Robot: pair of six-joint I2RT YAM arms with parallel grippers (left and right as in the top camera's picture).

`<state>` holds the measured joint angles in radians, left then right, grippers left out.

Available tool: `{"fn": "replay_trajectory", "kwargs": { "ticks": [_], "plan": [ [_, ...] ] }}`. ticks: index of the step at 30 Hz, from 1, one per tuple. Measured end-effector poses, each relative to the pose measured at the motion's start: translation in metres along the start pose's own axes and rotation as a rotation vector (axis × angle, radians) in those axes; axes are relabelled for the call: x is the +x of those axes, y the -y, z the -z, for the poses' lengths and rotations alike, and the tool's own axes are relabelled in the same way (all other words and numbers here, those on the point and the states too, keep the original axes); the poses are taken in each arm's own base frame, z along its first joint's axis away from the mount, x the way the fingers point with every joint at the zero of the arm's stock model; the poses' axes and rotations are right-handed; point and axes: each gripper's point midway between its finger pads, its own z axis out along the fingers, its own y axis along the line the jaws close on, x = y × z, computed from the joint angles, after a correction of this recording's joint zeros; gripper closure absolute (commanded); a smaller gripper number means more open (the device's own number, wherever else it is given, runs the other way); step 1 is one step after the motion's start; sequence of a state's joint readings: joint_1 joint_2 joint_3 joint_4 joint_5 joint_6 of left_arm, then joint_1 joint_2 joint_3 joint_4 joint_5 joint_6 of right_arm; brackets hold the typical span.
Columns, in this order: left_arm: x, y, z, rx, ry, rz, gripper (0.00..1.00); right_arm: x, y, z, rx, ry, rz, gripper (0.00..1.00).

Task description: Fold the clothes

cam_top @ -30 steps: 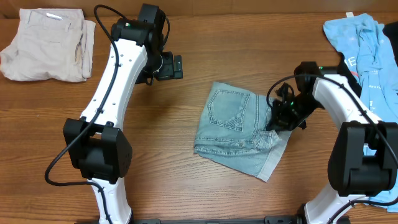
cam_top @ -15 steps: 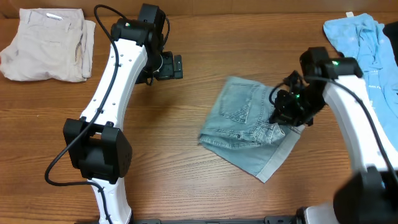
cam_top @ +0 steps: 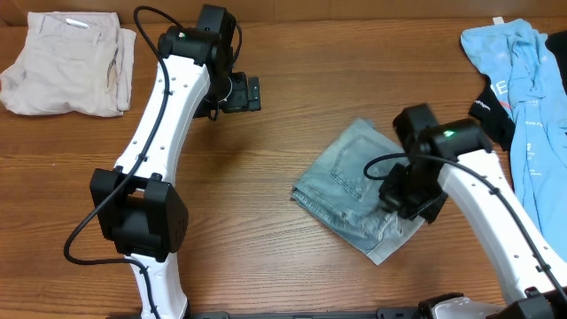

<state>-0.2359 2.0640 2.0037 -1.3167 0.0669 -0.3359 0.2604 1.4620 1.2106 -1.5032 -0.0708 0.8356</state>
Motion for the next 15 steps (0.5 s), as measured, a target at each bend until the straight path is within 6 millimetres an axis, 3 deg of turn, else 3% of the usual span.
{"fn": "replay_trajectory", "kwargs": {
  "ticks": [8,9,10,11,12,15],
  "plan": [
    [0.0,0.0,0.0,0.0,-0.001,-0.003,0.0,-0.013,0.003,-0.018,0.02,0.06,-0.103,0.96],
    [0.0,0.0,0.0,0.0,-0.001,-0.003,0.0,-0.015,0.002,-0.019,0.015,0.065,-0.106,0.92],
    [0.001,0.0,0.0,-0.001,-0.004,-0.003,0.0,-0.017,0.002,-0.021,0.012,0.07,-0.109,0.77],
    [0.001,0.0,0.0,-0.002,-0.005,-0.003,0.0,-0.02,0.003,-0.022,0.01,0.076,-0.116,0.46],
    [0.001,0.0,0.0,-0.001,-0.004,-0.003,0.0,-0.022,0.004,-0.022,0.011,0.08,-0.12,0.04],
    [0.002,-0.001,0.0,-0.002,-0.006,-0.003,0.0,-0.027,0.006,-0.022,0.009,0.091,-0.13,0.0]
  ]
}}
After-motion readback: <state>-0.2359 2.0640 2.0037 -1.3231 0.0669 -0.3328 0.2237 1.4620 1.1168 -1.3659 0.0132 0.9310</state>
